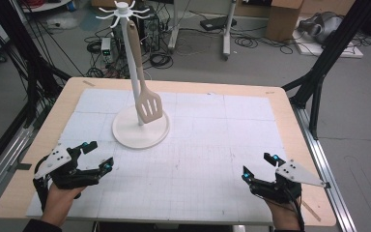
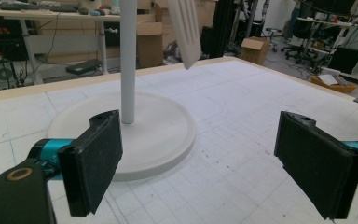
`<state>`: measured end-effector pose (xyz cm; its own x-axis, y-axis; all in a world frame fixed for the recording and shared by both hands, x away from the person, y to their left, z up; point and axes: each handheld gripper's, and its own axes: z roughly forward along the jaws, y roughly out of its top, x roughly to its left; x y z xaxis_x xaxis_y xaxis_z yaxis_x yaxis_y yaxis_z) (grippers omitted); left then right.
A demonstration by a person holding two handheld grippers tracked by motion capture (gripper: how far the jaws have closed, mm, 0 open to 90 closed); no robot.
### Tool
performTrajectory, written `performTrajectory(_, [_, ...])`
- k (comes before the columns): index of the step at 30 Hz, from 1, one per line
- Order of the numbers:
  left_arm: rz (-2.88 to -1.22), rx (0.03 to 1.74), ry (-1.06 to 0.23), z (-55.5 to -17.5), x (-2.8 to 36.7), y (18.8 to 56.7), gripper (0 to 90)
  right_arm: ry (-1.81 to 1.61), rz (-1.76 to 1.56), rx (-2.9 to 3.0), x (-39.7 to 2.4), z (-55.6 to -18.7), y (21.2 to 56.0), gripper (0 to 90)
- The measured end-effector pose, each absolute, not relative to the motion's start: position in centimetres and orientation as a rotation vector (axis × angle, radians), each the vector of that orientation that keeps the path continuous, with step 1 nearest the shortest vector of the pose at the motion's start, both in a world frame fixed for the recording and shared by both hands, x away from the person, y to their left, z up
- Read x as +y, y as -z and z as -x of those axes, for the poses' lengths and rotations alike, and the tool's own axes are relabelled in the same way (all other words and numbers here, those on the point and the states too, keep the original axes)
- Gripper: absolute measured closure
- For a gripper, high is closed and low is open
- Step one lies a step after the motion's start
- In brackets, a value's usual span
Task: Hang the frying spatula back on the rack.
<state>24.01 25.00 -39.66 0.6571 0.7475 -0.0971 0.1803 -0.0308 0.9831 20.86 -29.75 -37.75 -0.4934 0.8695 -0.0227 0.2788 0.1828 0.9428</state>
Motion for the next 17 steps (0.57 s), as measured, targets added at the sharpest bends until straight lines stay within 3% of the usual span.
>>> performTrajectory(17, [-1.585, 0.806, -0.526, -24.20, 24.69, 40.00, 16.5, -1.323, -1.088, 1.882, -30.02, -21.13, 37.95, 16.3])
